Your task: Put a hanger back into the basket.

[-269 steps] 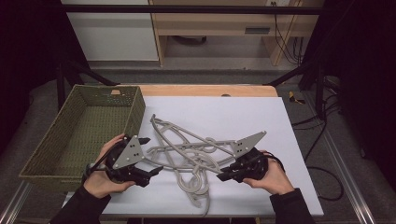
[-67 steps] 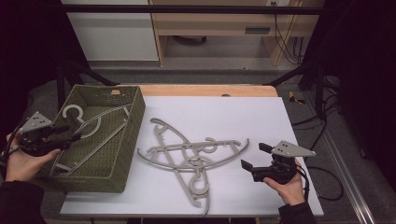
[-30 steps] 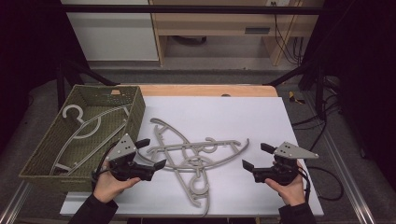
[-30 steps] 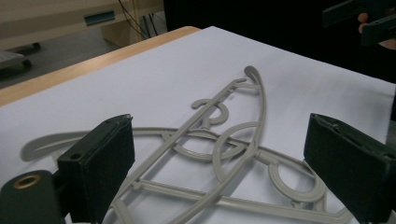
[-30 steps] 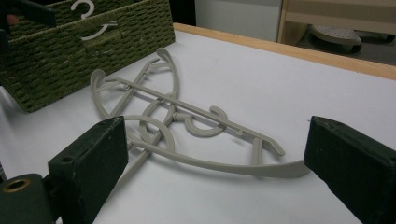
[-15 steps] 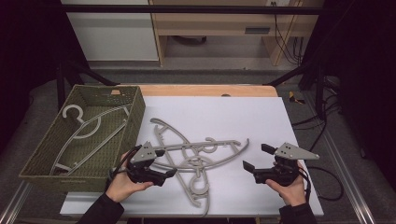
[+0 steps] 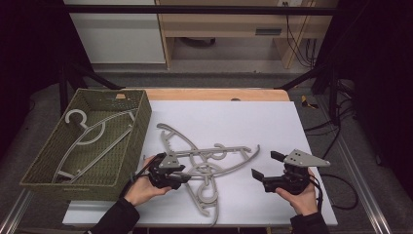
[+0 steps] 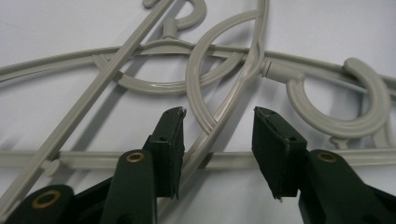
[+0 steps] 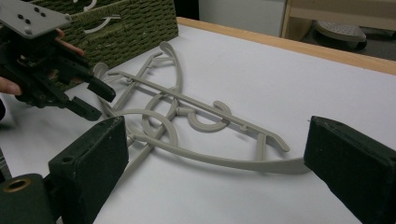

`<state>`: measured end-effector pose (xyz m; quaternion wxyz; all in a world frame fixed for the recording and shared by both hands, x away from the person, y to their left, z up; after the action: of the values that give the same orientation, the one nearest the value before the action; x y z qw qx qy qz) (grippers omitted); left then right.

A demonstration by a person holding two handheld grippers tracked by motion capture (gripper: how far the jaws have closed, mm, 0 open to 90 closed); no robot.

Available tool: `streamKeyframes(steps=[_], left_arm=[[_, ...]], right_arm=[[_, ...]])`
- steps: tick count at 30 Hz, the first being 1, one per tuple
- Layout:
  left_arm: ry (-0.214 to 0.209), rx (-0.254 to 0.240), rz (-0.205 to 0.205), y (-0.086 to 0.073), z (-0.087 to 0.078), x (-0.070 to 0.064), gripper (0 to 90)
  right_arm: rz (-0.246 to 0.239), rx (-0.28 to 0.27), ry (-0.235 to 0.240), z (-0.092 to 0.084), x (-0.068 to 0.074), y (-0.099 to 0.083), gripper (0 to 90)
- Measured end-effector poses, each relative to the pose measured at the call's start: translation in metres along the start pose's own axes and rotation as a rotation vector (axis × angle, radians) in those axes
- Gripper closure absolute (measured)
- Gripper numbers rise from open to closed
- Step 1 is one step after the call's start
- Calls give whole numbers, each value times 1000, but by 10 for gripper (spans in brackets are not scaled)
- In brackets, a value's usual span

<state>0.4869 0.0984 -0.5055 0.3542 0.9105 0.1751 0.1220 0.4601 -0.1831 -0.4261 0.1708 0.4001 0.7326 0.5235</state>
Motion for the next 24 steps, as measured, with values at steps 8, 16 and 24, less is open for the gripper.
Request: streamKeyframes(steps=[8,16,24], left_arm=[[10,67,29,-5,10,7,593],[-18,103,40,-3,17,6,630],[-42,101,32,8,16,-8,795]], right_arm=[[3,-3,2,-2,0,1,67],[-3,4,5,0,0,0,67],[0,1,1,-1,0,0,68]])
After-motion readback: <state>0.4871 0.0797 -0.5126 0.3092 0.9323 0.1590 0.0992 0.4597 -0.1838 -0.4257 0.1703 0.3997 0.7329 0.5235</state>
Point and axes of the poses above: each handheld gripper's, and its own axes: z roughly forward along the jaws, y roughly out of its top, x roughly to its left, the point moved 8 cm from there along z, roughly forward along the jaws, and after that the axes turned 5 degrees about z, right-handed, at the moved point
